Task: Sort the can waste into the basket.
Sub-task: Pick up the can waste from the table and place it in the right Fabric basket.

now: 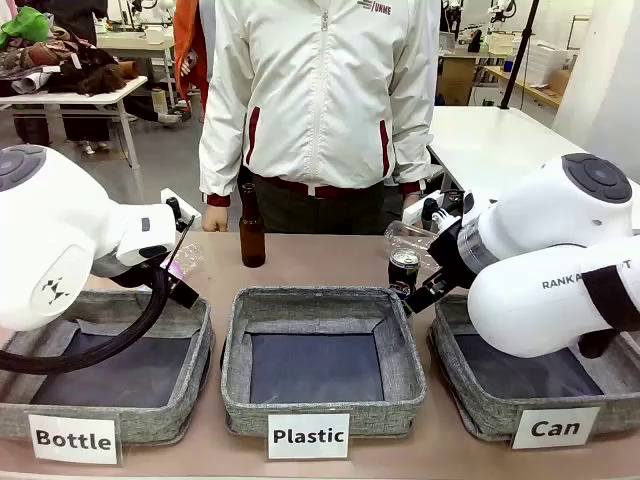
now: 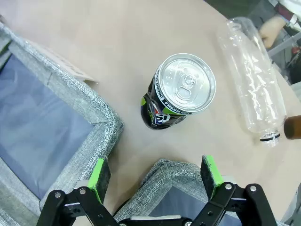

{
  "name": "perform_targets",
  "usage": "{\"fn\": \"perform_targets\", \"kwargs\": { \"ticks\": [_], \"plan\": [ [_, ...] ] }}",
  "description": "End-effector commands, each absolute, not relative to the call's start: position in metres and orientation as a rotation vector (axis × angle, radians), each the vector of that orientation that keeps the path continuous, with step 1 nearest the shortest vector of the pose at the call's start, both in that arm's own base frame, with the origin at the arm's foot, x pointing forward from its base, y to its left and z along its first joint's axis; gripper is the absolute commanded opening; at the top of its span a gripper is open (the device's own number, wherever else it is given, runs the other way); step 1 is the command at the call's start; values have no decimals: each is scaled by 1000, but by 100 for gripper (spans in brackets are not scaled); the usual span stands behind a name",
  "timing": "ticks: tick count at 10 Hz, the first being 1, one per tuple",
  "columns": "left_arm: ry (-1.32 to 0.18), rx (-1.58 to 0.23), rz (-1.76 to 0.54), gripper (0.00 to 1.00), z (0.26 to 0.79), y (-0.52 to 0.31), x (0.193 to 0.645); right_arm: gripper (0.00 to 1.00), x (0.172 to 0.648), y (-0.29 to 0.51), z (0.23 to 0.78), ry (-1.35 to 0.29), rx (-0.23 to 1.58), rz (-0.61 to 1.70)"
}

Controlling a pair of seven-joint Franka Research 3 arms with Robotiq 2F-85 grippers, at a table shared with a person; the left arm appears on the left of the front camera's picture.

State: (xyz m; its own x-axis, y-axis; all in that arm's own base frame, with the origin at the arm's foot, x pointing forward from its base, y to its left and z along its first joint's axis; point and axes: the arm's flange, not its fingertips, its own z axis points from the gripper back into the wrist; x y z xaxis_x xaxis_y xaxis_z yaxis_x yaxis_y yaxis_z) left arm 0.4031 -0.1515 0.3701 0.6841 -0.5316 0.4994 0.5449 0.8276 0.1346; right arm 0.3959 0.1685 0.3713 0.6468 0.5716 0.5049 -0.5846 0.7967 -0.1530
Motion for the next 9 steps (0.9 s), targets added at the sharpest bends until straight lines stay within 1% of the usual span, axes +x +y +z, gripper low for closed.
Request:
{"fn": "perform_targets", "kwargs": {
  "ticks": [1, 9],
  "plan": [
    [-552, -25, -603, 100, 370, -152, 403, 100, 396, 169, 371, -566, 25, 658],
    [-552, -25, -603, 100, 370, -152, 403, 100, 396, 169, 371, -566, 25, 658]
  ]
}}
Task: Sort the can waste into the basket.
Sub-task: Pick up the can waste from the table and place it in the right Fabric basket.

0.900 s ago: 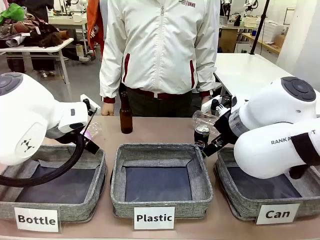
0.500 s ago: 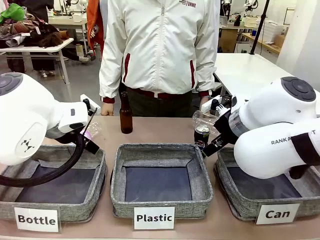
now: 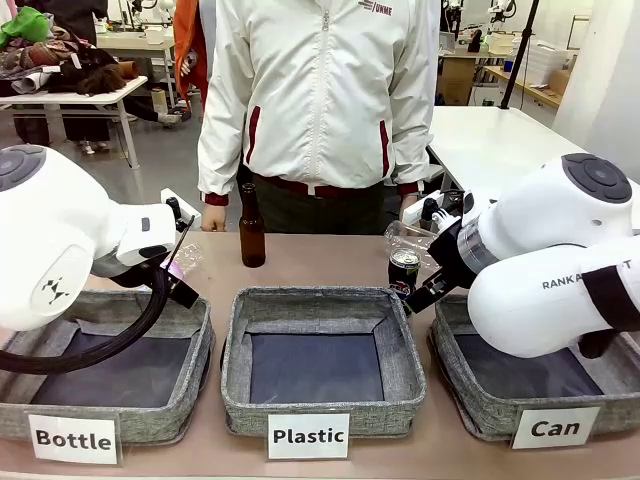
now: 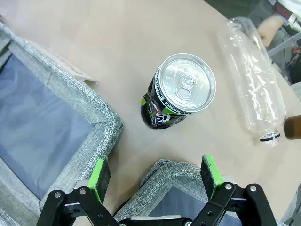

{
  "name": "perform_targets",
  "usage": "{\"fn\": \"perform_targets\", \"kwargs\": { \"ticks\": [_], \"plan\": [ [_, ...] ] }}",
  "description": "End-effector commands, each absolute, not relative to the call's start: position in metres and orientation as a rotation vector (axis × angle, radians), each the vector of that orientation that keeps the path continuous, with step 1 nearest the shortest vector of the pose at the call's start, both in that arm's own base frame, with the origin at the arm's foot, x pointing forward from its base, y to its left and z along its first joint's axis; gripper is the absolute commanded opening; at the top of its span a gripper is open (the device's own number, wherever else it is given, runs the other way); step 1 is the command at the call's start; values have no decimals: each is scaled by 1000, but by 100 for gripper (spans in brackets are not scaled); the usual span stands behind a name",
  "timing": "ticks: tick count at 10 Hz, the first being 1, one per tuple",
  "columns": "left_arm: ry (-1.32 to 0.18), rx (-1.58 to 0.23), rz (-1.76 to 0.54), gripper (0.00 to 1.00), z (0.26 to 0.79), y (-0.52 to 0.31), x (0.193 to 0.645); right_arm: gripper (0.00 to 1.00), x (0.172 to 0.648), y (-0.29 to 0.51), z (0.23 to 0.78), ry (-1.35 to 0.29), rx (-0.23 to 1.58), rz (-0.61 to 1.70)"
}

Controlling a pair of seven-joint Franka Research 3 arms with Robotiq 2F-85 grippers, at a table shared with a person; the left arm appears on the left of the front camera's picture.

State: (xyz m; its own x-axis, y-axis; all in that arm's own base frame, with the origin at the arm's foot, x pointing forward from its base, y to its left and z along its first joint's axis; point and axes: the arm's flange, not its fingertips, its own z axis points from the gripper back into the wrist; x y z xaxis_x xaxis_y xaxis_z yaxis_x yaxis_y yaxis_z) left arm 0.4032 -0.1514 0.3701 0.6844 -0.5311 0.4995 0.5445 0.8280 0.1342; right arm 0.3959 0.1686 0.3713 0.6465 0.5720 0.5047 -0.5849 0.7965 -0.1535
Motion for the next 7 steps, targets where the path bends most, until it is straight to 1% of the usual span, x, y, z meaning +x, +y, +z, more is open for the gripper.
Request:
{"fn": "perform_targets", "kwargs": {
  "ticks": [1, 7],
  "plan": [
    [-552, -25, -603, 100, 370, -152, 403, 100, 396, 169, 371, -566, 25, 658],
    [-552, -25, -603, 100, 370, -152, 403, 100, 396, 169, 371, -566, 25, 658]
  ]
}}
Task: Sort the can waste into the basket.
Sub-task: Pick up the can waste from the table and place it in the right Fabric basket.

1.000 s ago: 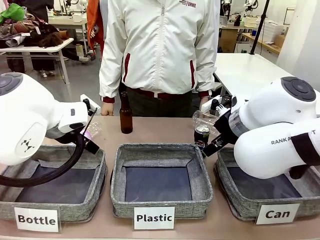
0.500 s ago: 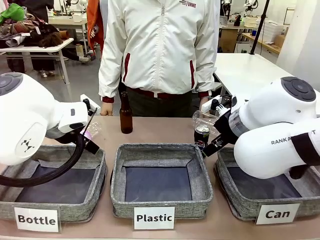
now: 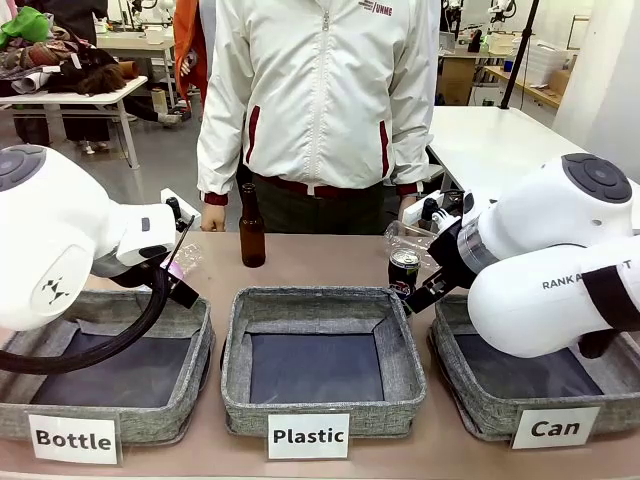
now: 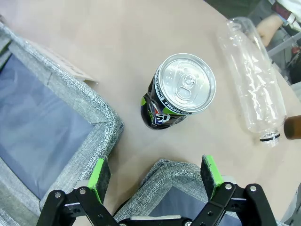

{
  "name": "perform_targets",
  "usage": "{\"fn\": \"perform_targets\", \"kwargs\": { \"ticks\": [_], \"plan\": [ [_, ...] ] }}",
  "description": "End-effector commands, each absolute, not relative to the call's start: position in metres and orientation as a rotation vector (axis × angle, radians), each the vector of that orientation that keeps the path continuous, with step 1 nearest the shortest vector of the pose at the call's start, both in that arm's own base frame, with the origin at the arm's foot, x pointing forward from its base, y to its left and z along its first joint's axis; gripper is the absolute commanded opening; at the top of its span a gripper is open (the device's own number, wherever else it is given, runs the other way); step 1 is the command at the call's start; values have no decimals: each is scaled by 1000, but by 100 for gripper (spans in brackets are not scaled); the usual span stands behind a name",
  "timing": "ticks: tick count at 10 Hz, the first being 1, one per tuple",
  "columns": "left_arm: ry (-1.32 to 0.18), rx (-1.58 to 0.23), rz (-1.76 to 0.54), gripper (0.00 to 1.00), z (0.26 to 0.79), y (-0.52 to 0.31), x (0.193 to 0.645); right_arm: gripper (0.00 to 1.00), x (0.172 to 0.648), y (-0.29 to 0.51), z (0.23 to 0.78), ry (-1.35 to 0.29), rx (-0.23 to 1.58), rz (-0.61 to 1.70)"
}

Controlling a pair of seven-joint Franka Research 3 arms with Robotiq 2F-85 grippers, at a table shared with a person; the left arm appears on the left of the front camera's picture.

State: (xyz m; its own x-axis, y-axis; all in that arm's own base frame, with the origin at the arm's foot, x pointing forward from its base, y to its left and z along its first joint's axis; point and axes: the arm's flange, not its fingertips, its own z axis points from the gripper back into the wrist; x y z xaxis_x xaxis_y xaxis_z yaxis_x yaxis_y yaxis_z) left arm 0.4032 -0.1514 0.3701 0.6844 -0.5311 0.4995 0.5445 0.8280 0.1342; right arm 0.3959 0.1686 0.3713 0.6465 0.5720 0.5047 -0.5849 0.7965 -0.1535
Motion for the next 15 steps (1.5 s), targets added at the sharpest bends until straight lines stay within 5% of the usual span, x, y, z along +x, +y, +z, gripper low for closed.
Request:
{"fn": "perform_targets", "kwargs": {
  "ticks": [1, 5, 7, 10, 15],
  "plan": [
    [-552, -26, -603, 100, 370, -151, 403, 100, 396, 169, 371, -566, 24, 658],
    [-658, -203, -619, 100, 473, -157, 342, 100, 357, 150, 479, -620, 165, 531],
    [-563, -339, -510, 100, 515, -138, 298, 100, 319, 119, 531, -536, 332, 377],
    [-610, -621, -435, 100, 540, -26, 248, 100, 283, 26, 556, -593, 677, 252],
    [-862, -1063, 320, 100, 436, 192, 185, 100, 253, -143, 479, -726, 1103, -178]
  ]
}}
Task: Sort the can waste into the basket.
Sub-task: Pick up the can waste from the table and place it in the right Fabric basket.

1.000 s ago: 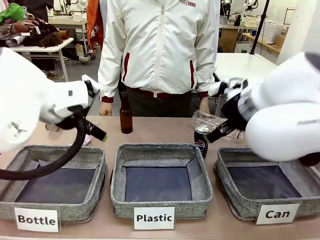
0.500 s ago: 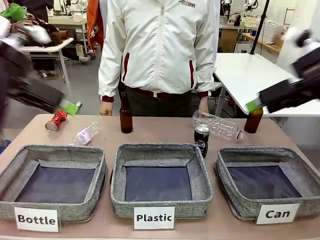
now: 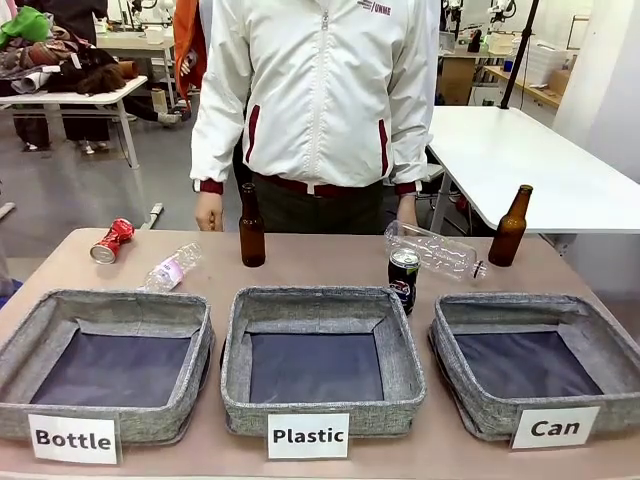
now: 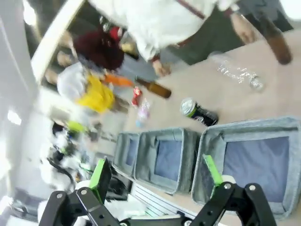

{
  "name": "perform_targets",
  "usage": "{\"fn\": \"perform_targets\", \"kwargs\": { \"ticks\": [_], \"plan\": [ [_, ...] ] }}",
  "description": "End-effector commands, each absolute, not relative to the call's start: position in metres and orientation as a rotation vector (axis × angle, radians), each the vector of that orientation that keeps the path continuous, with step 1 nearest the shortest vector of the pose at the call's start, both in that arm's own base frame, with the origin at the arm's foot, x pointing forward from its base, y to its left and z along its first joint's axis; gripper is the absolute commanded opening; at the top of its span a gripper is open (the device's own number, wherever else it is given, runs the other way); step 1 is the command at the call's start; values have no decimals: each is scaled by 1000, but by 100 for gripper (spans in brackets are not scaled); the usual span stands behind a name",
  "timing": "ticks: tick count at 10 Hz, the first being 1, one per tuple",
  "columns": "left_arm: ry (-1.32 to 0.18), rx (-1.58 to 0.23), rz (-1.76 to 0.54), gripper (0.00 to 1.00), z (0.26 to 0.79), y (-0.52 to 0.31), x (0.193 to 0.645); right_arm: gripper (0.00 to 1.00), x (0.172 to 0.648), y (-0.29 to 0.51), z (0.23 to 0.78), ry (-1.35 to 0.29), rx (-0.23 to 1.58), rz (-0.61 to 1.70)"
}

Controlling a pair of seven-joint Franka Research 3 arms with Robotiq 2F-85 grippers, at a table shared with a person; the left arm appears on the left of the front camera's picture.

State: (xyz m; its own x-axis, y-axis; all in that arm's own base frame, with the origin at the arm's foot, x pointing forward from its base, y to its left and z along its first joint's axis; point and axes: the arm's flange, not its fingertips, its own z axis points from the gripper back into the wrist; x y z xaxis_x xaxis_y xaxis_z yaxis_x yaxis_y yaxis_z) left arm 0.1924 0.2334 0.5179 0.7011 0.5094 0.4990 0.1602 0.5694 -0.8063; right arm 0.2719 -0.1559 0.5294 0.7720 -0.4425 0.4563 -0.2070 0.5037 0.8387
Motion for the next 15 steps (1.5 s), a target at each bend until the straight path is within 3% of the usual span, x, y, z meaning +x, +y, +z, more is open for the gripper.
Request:
{"fn": "perform_targets", "kwargs": {
  "ticks": [1, 3, 4, 5, 9, 10, 12, 13, 15],
  "plan": [
    [-873, -1094, 363, 100, 424, 203, 181, 100, 244, -154, 469, -757, 1108, -250],
    [-857, -1091, 374, 100, 416, 185, 197, 100, 233, -160, 464, -802, 1048, -337],
    [-850, -1070, 349, 100, 414, 177, 208, 100, 261, -205, 495, -748, 1100, -294],
    [-844, -1095, 429, 100, 445, 289, 180, 100, 261, -205, 495, -748, 1100, -294],
    [-844, -1095, 429, 100, 445, 289, 180, 100, 261, -199, 493, -721, 1102, -317],
    [-844, -1095, 429, 100, 445, 289, 180, 100, 274, -181, 499, -692, 959, -319],
    [-844, -1095, 429, 100, 445, 289, 180, 100, 322, -131, 513, -585, 770, -76],
    [-844, -1095, 429, 100, 445, 289, 180, 100, 384, -75, 501, -337, 504, 315],
    [-844, -1095, 429, 100, 445, 289, 180, 100, 393, -66, 498, -316, 474, 367]
  ]
}}
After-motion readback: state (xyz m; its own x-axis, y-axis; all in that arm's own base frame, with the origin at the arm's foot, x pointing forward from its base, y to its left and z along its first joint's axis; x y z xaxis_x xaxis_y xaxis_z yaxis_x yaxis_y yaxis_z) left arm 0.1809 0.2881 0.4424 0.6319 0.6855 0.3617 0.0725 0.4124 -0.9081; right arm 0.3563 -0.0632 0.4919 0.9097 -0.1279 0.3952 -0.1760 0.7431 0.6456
